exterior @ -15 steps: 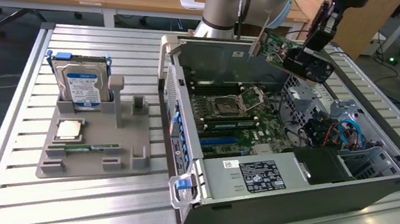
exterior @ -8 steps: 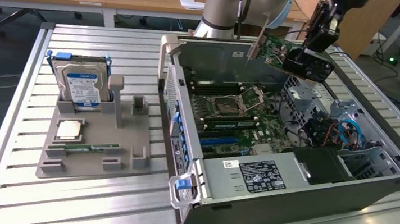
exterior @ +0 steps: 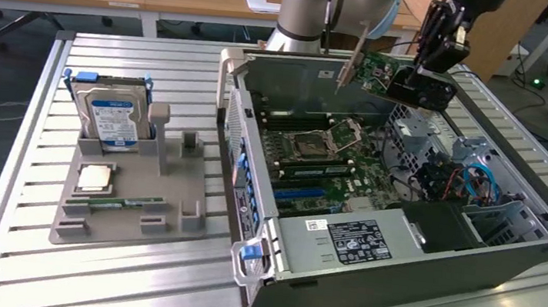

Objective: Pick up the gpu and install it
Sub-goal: 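Insert the gpu into the slot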

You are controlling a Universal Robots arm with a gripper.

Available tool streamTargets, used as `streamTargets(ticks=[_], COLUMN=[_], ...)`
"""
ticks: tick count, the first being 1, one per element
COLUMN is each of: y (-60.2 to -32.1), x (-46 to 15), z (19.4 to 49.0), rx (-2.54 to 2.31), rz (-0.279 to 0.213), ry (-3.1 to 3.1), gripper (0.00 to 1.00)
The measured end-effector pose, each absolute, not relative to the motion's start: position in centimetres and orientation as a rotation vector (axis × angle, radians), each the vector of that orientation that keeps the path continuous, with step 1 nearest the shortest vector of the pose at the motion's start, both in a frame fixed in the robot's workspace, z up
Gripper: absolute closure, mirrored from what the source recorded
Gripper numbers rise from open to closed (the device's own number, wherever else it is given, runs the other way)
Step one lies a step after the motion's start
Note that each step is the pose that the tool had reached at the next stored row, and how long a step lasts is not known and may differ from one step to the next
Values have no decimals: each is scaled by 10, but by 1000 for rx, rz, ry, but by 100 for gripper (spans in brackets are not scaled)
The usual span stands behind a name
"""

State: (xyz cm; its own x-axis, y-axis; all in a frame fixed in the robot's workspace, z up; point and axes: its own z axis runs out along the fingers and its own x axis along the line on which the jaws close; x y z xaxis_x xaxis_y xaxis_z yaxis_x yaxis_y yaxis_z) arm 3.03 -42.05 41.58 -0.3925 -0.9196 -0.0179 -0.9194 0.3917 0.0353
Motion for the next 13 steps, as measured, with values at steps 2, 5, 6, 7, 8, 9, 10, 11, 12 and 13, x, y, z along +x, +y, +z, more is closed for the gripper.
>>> streamTargets(ticks=[2,5,6,7,8,9,10,11,12,13], y=[-420,-420,-420,-420,-420,-420,-420,-420,-420,-420], x=[30,30,30,30,30,30,30,30,30,30], z=[416,415,415,415,415,415,415,415,414,414], rx=[1766,1820,1837,1855,1874,1891,1908,1925,1942,1959], rz=[-61,-61,-61,-60,-60,-60,-60,-59,-59,-59], ry=[-2591,-2552,-2540,-2526,-2512,-2499,-2485,-2471,-2458,-2444], gripper=[74,74,74,74,74,74,74,74,74,74])
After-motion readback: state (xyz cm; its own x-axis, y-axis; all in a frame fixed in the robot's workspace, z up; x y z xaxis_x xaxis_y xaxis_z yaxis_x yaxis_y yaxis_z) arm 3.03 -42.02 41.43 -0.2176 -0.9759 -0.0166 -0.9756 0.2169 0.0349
